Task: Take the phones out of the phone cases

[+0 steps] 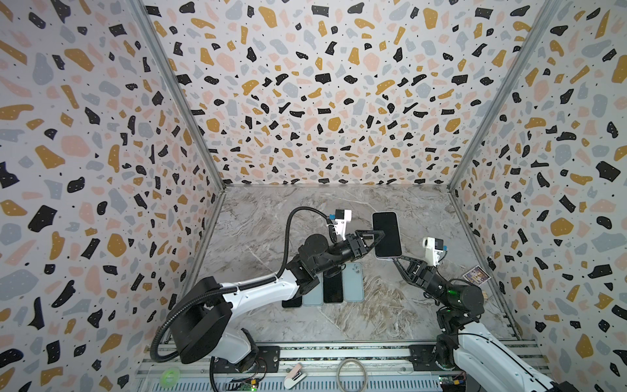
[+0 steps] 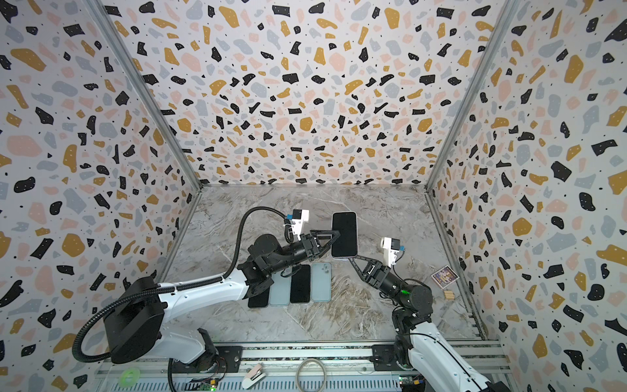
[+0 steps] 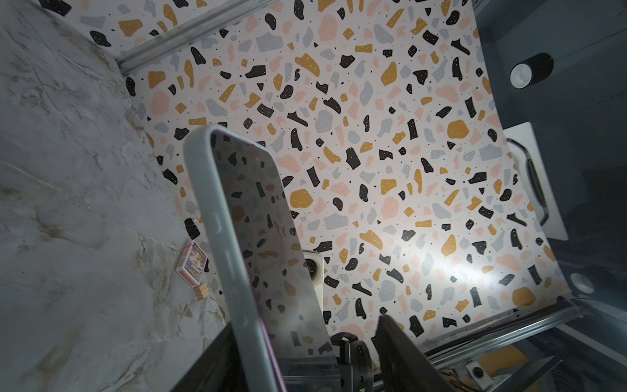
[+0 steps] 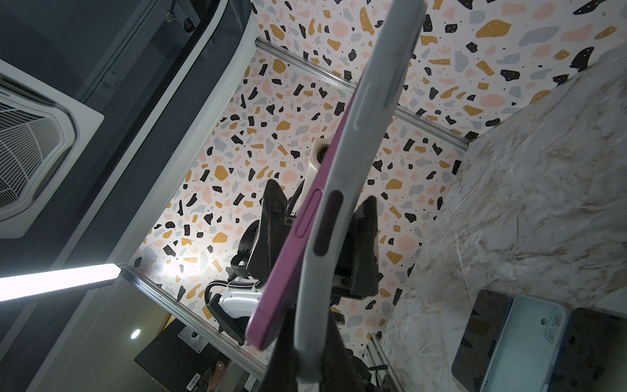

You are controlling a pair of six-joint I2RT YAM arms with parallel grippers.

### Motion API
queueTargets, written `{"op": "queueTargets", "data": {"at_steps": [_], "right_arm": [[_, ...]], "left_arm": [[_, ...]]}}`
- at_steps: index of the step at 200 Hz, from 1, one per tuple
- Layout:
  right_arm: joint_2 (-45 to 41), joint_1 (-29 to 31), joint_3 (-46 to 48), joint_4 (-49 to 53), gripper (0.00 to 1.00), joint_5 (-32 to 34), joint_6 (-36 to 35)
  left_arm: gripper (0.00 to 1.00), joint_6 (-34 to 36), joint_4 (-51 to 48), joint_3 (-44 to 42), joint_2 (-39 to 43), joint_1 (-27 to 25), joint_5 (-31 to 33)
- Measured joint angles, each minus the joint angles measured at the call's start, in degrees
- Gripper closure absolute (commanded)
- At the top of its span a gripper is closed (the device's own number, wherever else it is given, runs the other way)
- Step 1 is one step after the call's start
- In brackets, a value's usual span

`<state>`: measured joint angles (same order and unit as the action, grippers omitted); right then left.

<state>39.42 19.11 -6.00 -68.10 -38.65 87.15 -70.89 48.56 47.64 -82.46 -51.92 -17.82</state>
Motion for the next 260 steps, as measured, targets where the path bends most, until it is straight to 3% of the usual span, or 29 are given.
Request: {"op": "queueTargets", "data": {"at_steps": [49, 65, 79, 101, 152, 205, 260], "right_arm": [[-1.1, 0.0, 0.4, 0.8, 1.00, 0.7, 0.3], [-1.8, 0.0, 0.4, 0.9, 1.00, 0.8, 0.3], [-2.4, 0.0, 0.4, 1.0, 1.00, 0.8, 0.3], [-2.6, 0.0, 0.4, 1.1, 1.00, 0.8, 0.3], [-2.6, 0.0, 0.4, 2.2, 1.00, 0.8, 0.2], [-2.4, 0.0, 0.4, 2.2, 1.00, 0.8, 0.2], [-2.4, 0.0, 0.4, 2.8, 1.00, 0.8, 0.2]], "left_arm": [[0.24, 11.2, -14.3, 2.3, 7.4, 0.5, 7.7], [0.22, 16.5, -19.1, 5.0, 10.0, 0.5, 10.6], [0.14, 21.4, -22.6, 7.5, 12.1, 0.5, 12.9], [0.12, 31.7, -29.6, 12.9, 14.7, -0.6, 16.9], [0.10, 61.1, -40.9, 21.3, 16.7, -13.4, 30.7], [0.11, 93.7, -40.6, 14.3, 15.8, -30.5, 48.5], [0.13, 111.4, -36.5, 11.4, 10.9, -31.9, 54.1]]}}
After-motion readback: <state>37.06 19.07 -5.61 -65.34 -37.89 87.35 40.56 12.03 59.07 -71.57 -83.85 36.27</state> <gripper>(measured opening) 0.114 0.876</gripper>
